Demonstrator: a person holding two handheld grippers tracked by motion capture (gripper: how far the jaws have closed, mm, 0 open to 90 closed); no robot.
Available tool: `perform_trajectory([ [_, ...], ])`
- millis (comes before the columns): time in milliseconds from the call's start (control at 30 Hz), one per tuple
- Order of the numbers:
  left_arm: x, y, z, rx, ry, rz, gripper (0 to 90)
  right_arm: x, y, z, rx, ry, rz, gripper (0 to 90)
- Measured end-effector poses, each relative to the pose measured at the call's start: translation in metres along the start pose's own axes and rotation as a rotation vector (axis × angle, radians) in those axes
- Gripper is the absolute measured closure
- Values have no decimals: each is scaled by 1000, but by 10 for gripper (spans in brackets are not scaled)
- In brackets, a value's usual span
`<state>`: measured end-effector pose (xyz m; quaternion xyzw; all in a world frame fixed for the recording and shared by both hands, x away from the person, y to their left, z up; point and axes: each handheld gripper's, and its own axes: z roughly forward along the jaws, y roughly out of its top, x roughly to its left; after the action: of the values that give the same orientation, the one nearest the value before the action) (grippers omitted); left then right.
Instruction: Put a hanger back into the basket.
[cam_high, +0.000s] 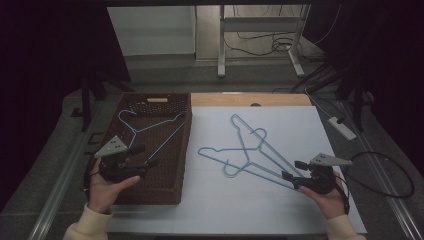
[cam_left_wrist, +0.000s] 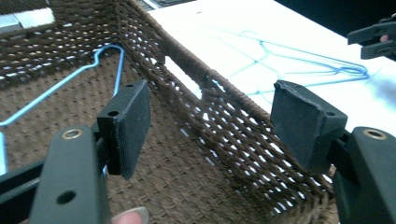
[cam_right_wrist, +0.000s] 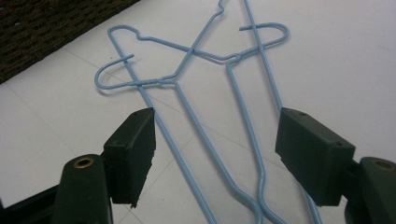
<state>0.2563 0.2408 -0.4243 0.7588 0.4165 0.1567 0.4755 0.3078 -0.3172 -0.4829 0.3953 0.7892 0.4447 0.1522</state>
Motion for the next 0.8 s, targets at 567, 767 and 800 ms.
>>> perform_trajectory([
  [567,-4,-3,8,-1,-21,17,294,6,5,-1,-3,-15,-35,297],
  [767,-7,-4,11,6,-28,30,290,8,5,-1,3,-19,-39,296],
  [800,-8,-4,11,7,-29,32,290,9,6,0,5,-23,-41,296],
])
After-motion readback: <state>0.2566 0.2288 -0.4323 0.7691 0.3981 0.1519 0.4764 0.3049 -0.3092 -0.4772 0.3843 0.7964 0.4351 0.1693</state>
